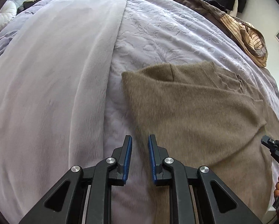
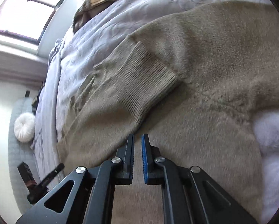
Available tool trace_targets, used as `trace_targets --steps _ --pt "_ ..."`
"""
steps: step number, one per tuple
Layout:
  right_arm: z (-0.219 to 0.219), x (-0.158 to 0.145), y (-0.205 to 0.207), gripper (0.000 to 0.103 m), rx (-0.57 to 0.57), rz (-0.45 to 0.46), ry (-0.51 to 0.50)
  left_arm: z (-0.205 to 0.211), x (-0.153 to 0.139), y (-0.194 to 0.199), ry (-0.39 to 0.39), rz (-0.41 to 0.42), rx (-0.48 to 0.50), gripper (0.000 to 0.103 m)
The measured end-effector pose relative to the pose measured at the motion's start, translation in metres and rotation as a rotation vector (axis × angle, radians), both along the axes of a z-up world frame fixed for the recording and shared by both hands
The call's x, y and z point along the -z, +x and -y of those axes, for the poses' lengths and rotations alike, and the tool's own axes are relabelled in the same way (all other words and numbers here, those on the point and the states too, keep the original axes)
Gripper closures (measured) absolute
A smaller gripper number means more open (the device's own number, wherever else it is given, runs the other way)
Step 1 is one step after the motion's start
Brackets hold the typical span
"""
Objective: Fold small clothes
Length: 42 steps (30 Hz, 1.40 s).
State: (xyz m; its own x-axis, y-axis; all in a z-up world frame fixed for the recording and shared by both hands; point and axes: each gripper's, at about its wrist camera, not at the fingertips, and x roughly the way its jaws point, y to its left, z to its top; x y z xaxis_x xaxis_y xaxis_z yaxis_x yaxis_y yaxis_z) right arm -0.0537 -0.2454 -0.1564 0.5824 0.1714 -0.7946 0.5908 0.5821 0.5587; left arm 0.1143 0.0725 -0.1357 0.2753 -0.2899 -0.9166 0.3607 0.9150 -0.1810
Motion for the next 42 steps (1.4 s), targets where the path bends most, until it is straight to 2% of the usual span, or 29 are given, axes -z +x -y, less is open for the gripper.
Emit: trace_targets --steps 7,13,16,17,18,19,20,23,24,28,33,38,42 --pt "-0.029 0.002 -0.015 0.092 -0.091 -0.037 0.024 -0.002 -0.004 -0.04 -0.014 -0.046 -0.03 0.084" --pt "-0.037 0.004 -0.031 0.092 -0.098 -0.042 0.049 0.016 -0.002 -0.073 0.014 -0.074 -0.002 0.084" --pt "-0.036 0.004 -0.038 0.092 -0.089 -0.038 0.064 0.025 0.0 -0.083 0.004 -0.106 0.02 0.083" --pt "-0.035 0.003 -0.04 0.092 -0.084 -0.036 0.067 0.029 0.0 -0.086 0.007 -0.11 0.023 0.06" --pt "-0.033 0.003 -0.043 0.091 -0.079 -0.035 0.068 0.031 -0.001 -0.088 0.014 -0.109 0.016 0.016" --pt "-0.032 0.003 -0.045 0.09 -0.075 -0.034 0.068 0.032 -0.003 -0.09 0.018 -0.096 0.001 0.005" --pt "-0.029 0.002 -0.048 0.083 -0.07 -0.031 0.072 0.033 -0.006 -0.091 0.016 -0.08 -0.006 0.003" --pt "-0.023 0.0 -0.055 0.049 -0.055 -0.001 0.086 0.042 -0.007 -0.094 0.015 -0.095 0.003 0.003" --pt "-0.021 -0.001 -0.056 0.048 -0.051 0.005 0.087 0.046 -0.007 -0.095 0.018 -0.099 0.007 0.003" --pt "-0.011 -0.004 -0.066 0.048 -0.035 0.012 0.084 0.07 -0.006 -0.099 0.064 -0.09 0.045 0.003" --pt "0.017 -0.013 -0.09 0.048 0.02 0.016 0.055 0.09 0.014 -0.099 0.061 -0.215 0.056 0.003" --pt "0.07 -0.029 -0.129 0.047 0.145 0.015 -0.012 0.116 0.006 -0.109 0.078 -0.172 0.102 0.003" --pt "0.121 -0.04 -0.18 0.047 0.331 -0.01 -0.074 0.149 0.004 -0.119 0.057 -0.185 0.171 0.003"
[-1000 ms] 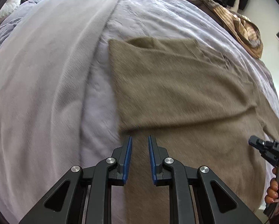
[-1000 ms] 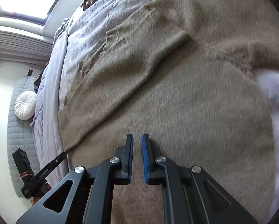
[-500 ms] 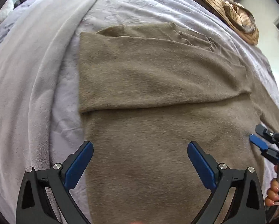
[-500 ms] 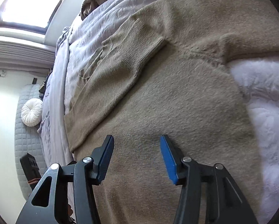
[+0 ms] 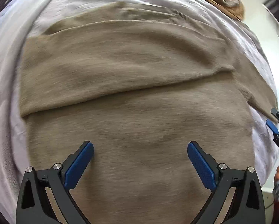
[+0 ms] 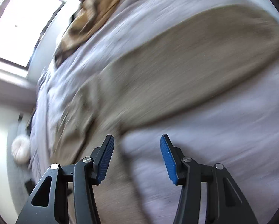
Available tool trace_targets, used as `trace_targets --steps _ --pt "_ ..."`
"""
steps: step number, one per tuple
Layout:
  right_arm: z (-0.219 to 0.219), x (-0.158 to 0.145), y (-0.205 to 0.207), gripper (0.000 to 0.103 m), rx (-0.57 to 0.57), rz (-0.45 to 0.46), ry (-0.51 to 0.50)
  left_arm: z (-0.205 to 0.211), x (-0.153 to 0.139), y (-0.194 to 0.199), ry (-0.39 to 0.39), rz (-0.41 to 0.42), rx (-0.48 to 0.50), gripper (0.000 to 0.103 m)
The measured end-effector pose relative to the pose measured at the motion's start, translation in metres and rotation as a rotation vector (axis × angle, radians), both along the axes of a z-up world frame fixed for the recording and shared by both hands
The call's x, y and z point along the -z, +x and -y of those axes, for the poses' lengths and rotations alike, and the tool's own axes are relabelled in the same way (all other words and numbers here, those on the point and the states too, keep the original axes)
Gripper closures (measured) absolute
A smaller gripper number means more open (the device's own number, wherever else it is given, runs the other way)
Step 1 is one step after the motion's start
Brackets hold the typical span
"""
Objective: Fold small clothes
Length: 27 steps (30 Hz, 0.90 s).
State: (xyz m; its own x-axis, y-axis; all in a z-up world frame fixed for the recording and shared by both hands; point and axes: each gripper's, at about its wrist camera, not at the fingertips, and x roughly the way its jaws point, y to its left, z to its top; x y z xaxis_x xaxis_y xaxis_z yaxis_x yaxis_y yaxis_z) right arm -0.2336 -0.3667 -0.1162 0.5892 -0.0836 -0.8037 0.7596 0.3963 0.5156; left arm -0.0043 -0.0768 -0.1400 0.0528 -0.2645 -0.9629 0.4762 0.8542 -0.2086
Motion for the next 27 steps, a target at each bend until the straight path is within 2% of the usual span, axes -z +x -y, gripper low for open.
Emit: trace_targets --steps 3,6,11,15,19,20,21,23,25,27 --pt "0.034 -0.005 -0.041 0.047 0.146 0.02 -0.006 0.031 -0.003 -0.01 -0.025 0.02 0.051 0.003" --pt "0.059 -0.005 -0.069 0.047 0.25 0.059 0.012 0.055 -0.002 -0.015 -0.052 0.013 0.064 0.003" --pt "0.099 0.005 -0.096 0.047 0.395 0.198 0.09 0.087 0.0 -0.02 -0.062 0.008 0.066 0.003" --pt "0.121 0.02 -0.099 0.047 0.44 0.29 0.174 0.105 0.002 -0.023 -0.032 0.034 0.095 0.003" --pt "0.125 0.025 -0.096 0.048 0.46 0.376 0.226 0.109 0.009 -0.021 -0.024 0.014 0.088 0.003" --pt "0.127 0.027 -0.095 0.057 0.464 0.404 0.245 0.109 0.012 -0.02 -0.026 -0.007 0.091 0.003" --pt "0.128 0.031 -0.094 0.077 0.465 0.441 0.271 0.109 0.014 -0.019 -0.029 -0.026 0.096 0.003" --pt "0.127 0.038 -0.088 0.092 0.457 0.537 0.335 0.108 0.016 -0.016 -0.042 -0.039 0.094 0.003" --pt "0.125 0.035 -0.079 0.093 0.43 0.593 0.353 0.102 0.011 -0.014 -0.076 -0.04 0.087 0.003" --pt "0.121 0.023 -0.057 0.093 0.349 0.637 0.351 0.098 0.006 -0.012 -0.087 -0.026 0.077 0.003"
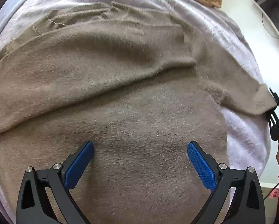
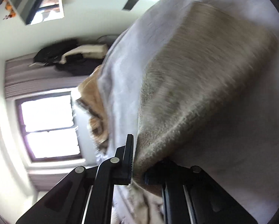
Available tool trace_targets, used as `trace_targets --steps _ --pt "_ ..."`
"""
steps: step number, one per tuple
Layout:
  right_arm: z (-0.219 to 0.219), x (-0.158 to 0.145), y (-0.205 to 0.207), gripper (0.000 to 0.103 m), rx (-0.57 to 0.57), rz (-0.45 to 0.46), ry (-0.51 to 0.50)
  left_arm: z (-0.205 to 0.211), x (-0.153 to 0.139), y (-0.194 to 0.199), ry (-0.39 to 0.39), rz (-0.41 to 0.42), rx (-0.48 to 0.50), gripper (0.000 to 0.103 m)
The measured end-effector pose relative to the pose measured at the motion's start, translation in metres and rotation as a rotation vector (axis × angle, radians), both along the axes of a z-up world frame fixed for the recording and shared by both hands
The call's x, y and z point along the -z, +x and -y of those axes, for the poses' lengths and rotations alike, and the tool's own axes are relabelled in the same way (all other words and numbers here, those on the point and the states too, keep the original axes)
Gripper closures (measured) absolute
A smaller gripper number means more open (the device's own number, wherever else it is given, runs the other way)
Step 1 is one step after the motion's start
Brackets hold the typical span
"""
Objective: Fold small clothes
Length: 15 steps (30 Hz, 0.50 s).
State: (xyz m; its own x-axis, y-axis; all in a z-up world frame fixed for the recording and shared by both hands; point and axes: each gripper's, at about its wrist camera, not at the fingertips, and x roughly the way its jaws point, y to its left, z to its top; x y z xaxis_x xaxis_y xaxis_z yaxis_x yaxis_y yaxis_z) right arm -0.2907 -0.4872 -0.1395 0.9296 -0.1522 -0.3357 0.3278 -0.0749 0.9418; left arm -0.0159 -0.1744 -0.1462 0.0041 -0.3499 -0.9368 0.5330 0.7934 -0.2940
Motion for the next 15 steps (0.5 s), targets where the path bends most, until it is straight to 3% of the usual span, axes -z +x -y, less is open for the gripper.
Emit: trace_targets --steps 9,12,15 --pt "-0.053 -0.076 0.143 0.093 -0.397 0.02 -0.288 -0.054 -0.027 0.022 -0.032 0.143 -0.106 0.003" --pt "-0.101 -0.097 0.211 0.093 -0.592 -0.024 -0.434 -0.078 -0.027 0.035 -0.031 0.174 -0.15 0.003" --pt "-0.156 -0.098 0.273 0.093 -0.78 -0.078 -0.532 -0.106 -0.025 0.044 -0.026 0.167 -0.2 0.003"
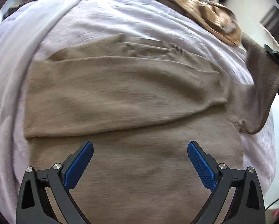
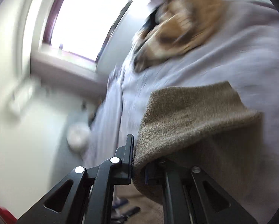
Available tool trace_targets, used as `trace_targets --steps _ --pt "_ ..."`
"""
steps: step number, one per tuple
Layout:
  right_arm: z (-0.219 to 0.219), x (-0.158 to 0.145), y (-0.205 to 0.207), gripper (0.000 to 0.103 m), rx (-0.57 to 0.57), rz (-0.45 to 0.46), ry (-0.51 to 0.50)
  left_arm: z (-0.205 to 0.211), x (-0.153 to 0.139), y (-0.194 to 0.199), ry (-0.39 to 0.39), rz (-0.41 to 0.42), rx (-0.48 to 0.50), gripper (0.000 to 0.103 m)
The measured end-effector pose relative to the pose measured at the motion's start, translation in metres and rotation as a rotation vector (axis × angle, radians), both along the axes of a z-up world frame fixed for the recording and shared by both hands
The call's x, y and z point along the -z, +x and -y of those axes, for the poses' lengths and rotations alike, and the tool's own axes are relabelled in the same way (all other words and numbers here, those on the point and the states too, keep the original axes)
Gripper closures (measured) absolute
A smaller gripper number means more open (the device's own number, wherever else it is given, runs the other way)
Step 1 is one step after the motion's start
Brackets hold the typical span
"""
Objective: Fold small clothes
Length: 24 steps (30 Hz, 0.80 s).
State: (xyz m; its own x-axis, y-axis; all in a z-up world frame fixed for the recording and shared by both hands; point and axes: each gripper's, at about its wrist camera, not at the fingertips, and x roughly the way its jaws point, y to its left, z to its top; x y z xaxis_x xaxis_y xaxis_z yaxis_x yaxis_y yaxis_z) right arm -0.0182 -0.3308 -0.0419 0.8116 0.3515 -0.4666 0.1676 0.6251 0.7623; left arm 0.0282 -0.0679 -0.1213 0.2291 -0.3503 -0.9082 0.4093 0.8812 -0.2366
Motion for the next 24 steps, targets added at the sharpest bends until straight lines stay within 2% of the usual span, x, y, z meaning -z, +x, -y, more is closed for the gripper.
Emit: trace_targets --steps 4,5,9,11,14,16,18,19,20,21,23,24 --pt "-0.076 0.029 0.053 0.093 -0.176 -0.118 -0.105 -0.045 0.003 0.012 -0.011 -0.013 -0.096 0.003" --pt "-0.094 0.045 0.067 0.093 -0.217 -0.172 -0.116 -0.048 0.006 0.014 -0.012 -0.011 -0.111 0.003" --pt "-0.125 0.097 0.084 0.089 -0.235 -0.374 -0.152 -0.072 0.011 0.018 -0.015 -0.01 -0.158 0.003" --pt "-0.122 0.115 0.076 0.087 -0.212 -0.427 -0.106 -0.084 0.012 0.02 -0.024 -0.012 -0.177 0.003" --pt "-0.107 0.122 0.059 0.08 -0.14 -0.414 0.014 -0.1 0.015 0.023 -0.04 -0.02 -0.199 0.003" --pt "-0.092 0.12 0.048 0.077 -0.063 -0.374 0.077 -0.108 0.016 0.023 -0.048 -0.028 -0.205 0.003" --pt "-0.085 0.114 0.048 0.077 0.005 -0.34 0.102 -0.114 0.016 0.025 -0.065 -0.036 -0.207 0.003" --pt "-0.081 0.111 0.052 0.081 0.024 -0.328 0.104 -0.117 0.016 0.025 -0.074 -0.037 -0.208 0.003" --pt "-0.083 0.106 0.06 0.088 0.017 -0.304 0.099 -0.12 0.014 0.026 -0.09 -0.038 -0.209 0.003" --pt "-0.088 0.101 0.068 0.091 -0.007 -0.291 0.08 -0.121 0.014 0.027 -0.112 -0.038 -0.208 0.003" --pt "-0.11 0.091 0.084 0.091 -0.092 -0.277 -0.003 -0.124 0.011 0.03 -0.159 -0.039 -0.2 0.003" --pt "-0.131 0.087 0.095 0.091 -0.174 -0.282 -0.083 -0.125 0.01 0.033 -0.183 -0.039 -0.194 0.003"
